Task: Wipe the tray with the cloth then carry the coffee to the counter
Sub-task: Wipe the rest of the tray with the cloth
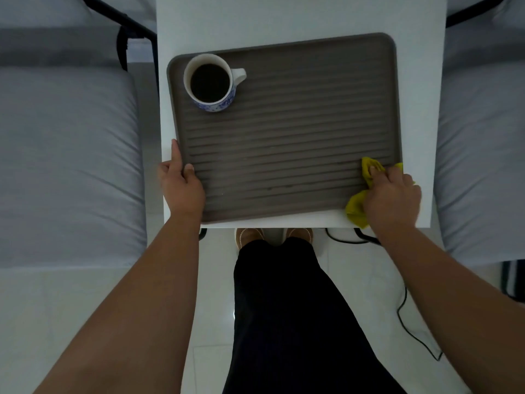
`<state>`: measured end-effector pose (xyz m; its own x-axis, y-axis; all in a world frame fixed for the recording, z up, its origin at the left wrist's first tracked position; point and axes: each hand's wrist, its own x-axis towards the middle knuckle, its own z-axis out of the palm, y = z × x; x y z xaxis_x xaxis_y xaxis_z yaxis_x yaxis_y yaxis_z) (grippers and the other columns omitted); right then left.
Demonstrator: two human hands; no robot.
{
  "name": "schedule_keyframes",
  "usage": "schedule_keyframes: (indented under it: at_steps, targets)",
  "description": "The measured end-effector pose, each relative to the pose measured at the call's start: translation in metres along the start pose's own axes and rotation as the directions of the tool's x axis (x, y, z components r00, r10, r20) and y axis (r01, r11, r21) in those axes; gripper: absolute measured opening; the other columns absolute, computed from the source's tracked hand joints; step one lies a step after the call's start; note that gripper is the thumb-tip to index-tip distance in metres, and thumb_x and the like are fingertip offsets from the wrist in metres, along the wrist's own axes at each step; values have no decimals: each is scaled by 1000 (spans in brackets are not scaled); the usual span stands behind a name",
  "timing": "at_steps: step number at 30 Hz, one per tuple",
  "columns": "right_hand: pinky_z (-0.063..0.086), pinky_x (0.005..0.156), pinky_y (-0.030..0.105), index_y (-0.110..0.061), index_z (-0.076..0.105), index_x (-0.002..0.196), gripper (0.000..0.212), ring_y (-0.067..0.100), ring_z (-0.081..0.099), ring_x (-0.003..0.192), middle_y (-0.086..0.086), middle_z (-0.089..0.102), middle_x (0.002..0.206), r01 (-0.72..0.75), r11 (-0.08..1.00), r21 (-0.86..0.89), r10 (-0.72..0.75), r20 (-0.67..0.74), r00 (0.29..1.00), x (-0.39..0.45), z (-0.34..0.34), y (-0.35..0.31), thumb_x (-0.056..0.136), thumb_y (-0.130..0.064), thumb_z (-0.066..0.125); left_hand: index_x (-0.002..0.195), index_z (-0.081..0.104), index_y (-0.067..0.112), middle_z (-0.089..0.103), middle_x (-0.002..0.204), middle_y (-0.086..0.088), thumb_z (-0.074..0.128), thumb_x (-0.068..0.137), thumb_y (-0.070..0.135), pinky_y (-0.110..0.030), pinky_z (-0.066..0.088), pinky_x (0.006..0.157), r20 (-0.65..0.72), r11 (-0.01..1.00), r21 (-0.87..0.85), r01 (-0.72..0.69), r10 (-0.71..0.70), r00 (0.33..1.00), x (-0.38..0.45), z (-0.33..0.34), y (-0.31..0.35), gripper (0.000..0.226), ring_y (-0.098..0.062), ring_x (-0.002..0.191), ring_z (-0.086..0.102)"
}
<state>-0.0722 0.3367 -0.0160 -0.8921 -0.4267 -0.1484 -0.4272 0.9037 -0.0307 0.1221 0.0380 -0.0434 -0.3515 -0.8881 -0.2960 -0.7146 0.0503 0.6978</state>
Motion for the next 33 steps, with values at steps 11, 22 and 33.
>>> schedule_keyframes:
  at_steps: [11,22,33]
  targets:
    - [44,69,36,-19,70,104,39,29,54,78,6,65,92,500,837,223,-496,-77,865,-40,23,-130,71,-13,49,147,33,26,35,106,0,43,98,7,7,29,82,6,998,-57,38,-37,999,2,-1,3,54,-2,81,44]
    - [42,66,36,-23,71,101,36,31,57,74,9,65,87,521,853,-19,-521,-51,852,-16,9,-53,69,-16,54,148,31,25,35,108,-2,41,98,7,7,29,82,33,998,-52,28,-26,999,1,-4,7,54,-5,85,44]
    - [40,75,46,-9,64,117,35,44,53,92,26,59,107,-226,951,210,235,-18,972,1,3,-10,88,-10,46,149,30,24,34,105,-2,42,97,5,-1,33,88,30,1000,0,-15,15,999,2,-4,2,56,-13,90,44]
